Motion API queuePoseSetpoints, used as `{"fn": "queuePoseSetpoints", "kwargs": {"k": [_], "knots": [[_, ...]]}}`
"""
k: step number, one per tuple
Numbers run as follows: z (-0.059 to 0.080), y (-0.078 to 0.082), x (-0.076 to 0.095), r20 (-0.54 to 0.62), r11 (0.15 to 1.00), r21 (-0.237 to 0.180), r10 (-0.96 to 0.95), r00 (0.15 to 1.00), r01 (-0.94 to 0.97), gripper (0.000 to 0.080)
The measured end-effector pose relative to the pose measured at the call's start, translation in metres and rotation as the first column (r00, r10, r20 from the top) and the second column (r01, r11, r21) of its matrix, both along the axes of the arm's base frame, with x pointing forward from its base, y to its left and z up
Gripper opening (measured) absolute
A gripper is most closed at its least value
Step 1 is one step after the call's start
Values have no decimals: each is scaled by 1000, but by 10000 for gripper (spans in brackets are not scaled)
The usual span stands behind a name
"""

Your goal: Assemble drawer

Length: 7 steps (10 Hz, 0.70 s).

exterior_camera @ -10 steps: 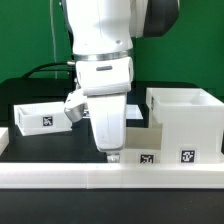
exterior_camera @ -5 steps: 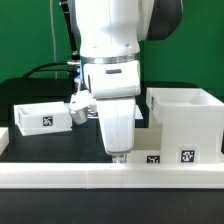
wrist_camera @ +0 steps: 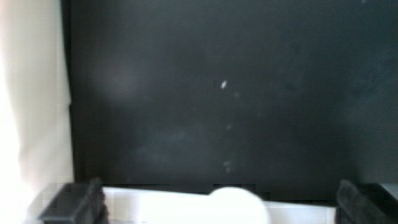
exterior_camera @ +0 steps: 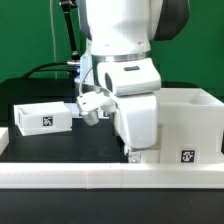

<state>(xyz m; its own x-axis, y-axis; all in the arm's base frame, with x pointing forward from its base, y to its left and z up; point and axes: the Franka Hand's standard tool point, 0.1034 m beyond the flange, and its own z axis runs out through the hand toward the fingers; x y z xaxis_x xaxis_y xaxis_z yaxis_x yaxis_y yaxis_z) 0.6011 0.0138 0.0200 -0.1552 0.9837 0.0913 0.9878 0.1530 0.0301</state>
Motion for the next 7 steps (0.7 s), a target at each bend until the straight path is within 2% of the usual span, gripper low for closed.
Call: {"fn": "queuePoseSetpoints", "kwargs": {"k": [7], "knots": [[-1, 6, 0, -5, 1000, -3, -2, 1000, 2, 649]]}}
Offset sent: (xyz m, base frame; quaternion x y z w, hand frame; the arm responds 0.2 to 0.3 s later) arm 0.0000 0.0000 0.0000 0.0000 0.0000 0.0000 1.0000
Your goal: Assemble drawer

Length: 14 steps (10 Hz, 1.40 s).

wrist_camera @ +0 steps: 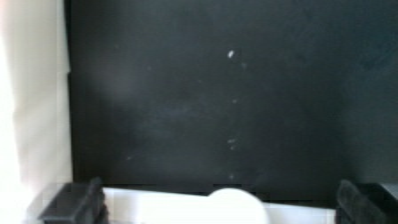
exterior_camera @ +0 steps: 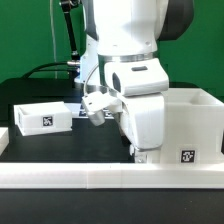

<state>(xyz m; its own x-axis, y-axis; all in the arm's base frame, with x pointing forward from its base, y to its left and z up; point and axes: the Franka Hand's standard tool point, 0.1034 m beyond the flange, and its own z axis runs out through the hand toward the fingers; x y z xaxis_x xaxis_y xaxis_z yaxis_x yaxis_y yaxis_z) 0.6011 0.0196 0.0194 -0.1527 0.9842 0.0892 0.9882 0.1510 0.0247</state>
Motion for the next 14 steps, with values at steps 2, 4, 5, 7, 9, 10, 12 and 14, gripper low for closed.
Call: {"fn": "queuePoseSetpoints", "kwargs": {"k": [2, 4, 5, 7, 9, 10, 12, 14], "knots": [[0, 1, 0, -8, 1000, -5, -13, 1000, 13, 649], [1, 0, 1, -15, 1000, -10, -10, 1000, 10, 649], [2, -1, 0, -28, 1000, -12, 2, 1000, -3, 649], [2, -3, 0, -26, 1000, -11, 23, 999, -24, 649], [1, -4, -1, -27, 1000, -11, 21, 999, -21, 649], [2, -11, -5, -18, 1000, -15, 11, 1000, -11, 649], [3, -14, -22, -29, 1000, -19, -9, 1000, 9, 649], [2, -19, -32, -34, 1000, -20, -16, 999, 15, 649]]}}
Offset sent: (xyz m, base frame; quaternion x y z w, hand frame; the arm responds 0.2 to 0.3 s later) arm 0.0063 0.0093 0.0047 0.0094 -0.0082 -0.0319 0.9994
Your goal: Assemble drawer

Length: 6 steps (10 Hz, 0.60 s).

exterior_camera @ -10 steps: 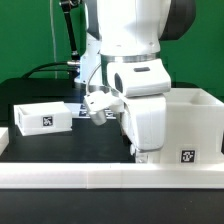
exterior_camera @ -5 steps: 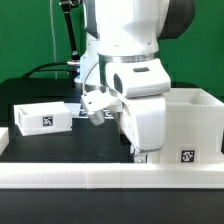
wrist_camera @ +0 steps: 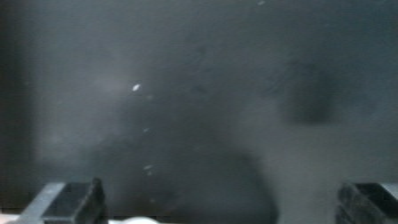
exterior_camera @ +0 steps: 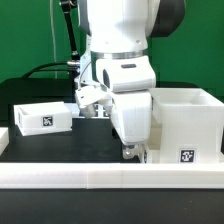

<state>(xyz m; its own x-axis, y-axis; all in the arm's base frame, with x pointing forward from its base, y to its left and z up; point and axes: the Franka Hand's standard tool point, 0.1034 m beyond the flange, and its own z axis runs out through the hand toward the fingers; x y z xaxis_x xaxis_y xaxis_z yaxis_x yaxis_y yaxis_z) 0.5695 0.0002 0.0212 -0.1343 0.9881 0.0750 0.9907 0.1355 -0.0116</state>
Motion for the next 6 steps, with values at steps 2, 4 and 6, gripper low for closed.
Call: {"fn": "queuePoseSetpoints", "kwargs": {"k": [2, 4, 6], "knots": [[-4, -2, -7, -9, 1000, 1, -5, 1000, 5, 649], [-7, -4, -9, -14, 1000, 2, -9, 1000, 10, 649], [-7, 1, -10, -19, 999, 2, -33, 999, 33, 649]]}}
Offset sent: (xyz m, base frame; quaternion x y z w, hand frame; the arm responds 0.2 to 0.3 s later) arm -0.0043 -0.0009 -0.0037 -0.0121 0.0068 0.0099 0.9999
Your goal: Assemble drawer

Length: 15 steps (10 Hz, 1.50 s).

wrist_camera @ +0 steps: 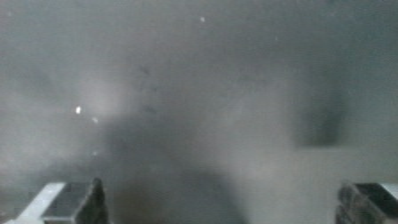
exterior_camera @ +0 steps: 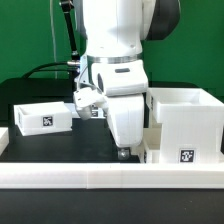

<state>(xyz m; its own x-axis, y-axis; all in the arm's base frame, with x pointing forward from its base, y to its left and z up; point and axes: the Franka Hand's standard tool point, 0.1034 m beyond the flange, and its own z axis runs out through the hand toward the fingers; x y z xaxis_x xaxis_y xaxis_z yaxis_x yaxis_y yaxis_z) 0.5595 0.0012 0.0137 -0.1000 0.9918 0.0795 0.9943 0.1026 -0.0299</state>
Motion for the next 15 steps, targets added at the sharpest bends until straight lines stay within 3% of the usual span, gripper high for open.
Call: {"fn": "queuePoseSetpoints", "kwargs": {"k": [2, 6, 9, 12, 14, 15], "knots": [[0, 18, -1, -9, 999, 0, -39, 999, 39, 649], [4, 17, 4, -34, 996, -20, -90, 995, 89, 649], [9, -32, 9, -9, 1000, -12, -1, 1000, 1, 649], [26, -65, 7, 46, 1000, -18, -23, 999, 24, 649], [43, -78, -1, 58, 998, -29, -56, 997, 58, 649], [50, -74, -4, 59, 997, -39, -58, 997, 60, 649]]}}
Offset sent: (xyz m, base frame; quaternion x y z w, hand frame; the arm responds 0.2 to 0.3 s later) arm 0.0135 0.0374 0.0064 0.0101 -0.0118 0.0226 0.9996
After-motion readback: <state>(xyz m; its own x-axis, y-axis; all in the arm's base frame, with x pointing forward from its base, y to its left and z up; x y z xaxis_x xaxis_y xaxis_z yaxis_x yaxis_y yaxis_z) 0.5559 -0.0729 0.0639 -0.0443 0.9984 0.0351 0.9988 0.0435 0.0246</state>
